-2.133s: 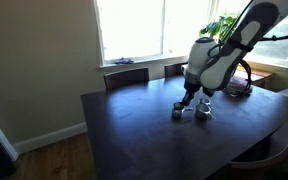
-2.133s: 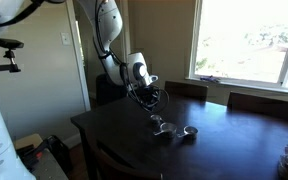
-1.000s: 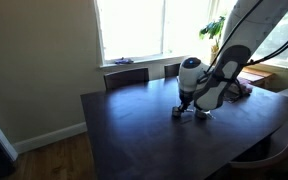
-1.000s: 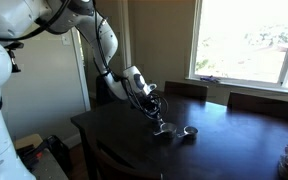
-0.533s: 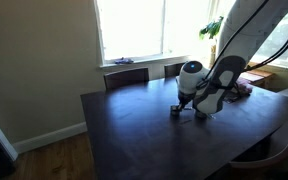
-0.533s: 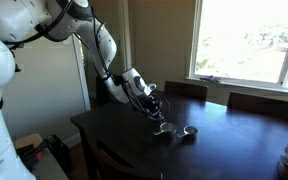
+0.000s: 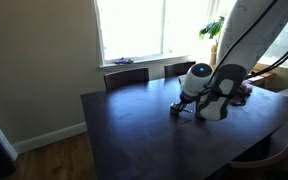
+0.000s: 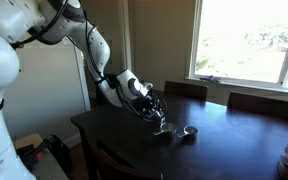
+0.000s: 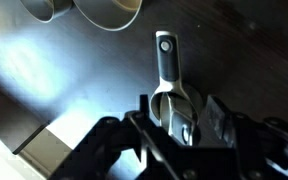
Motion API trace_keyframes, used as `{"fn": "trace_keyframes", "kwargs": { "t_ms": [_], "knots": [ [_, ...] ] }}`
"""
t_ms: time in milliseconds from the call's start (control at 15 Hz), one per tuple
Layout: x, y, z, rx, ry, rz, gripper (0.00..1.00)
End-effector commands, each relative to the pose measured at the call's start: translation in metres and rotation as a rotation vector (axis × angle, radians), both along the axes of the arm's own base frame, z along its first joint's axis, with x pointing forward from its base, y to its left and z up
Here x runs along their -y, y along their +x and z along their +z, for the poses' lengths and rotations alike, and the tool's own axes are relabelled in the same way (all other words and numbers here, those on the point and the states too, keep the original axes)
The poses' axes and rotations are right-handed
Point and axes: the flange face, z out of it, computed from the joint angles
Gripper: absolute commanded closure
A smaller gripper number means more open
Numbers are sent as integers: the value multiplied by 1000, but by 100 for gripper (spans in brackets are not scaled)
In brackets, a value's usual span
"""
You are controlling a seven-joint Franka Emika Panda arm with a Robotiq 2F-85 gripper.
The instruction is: Pile up the silver pots
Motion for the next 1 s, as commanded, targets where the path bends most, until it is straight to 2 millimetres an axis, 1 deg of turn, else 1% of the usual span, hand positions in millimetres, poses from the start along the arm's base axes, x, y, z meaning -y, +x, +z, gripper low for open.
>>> {"fn": "trace_keyframes", "kwargs": {
  "t_ms": [0, 67, 333, 467, 667, 933],
  "knots": [
    [5, -27, 13, -14, 8, 33, 8],
    [7, -30, 13, -25, 10, 33, 1],
    [18, -38, 26, -63, 48, 2, 0],
    [23, -37, 34, -97, 63, 15, 0],
    [36, -25, 47, -225, 72, 46, 0],
    [52, 0, 52, -365, 103, 11, 0]
  ]
}}
